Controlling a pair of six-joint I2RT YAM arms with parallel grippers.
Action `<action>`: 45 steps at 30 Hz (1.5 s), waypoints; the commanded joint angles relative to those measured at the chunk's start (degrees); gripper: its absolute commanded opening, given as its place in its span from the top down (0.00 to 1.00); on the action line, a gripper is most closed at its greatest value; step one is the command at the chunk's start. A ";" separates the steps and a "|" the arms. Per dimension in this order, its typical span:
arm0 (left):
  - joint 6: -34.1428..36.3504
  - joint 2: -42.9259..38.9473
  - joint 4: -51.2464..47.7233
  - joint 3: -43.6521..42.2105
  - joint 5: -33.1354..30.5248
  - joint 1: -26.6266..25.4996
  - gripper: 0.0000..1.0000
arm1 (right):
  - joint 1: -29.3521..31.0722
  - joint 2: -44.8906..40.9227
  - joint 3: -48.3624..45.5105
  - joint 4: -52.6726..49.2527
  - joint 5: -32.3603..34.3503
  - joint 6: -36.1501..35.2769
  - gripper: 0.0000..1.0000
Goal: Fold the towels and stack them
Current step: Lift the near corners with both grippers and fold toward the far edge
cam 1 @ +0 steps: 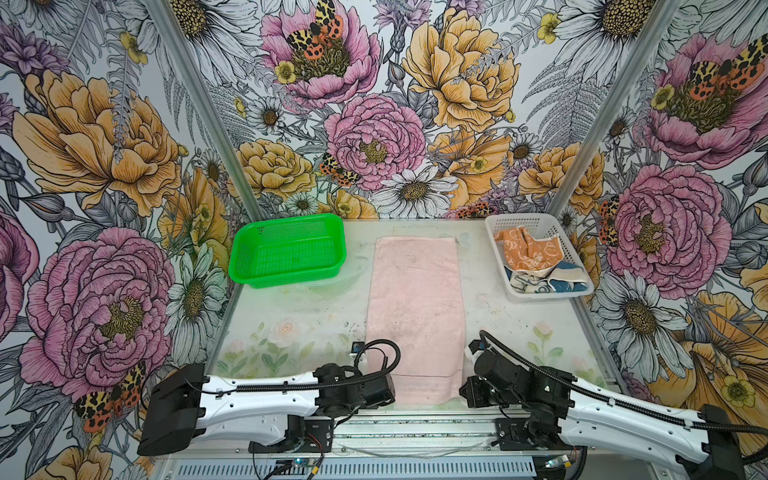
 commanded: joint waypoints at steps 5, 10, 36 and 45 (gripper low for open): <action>-6.68 -8.25 -15.38 7.06 -8.06 -8.44 1.00 | 5.84 -5.61 8.31 -7.55 3.09 0.52 1.00; -6.67 -7.85 -16.96 11.63 -12.39 -11.32 1.00 | 7.78 -7.28 14.86 -11.15 8.51 0.15 1.00; 44.32 25.47 12.22 41.72 5.88 41.51 1.00 | -42.36 35.84 38.29 4.57 -7.35 -37.53 1.00; 48.93 47.11 15.38 57.30 12.50 51.01 1.00 | -50.46 56.31 51.78 9.42 -12.42 -42.71 1.00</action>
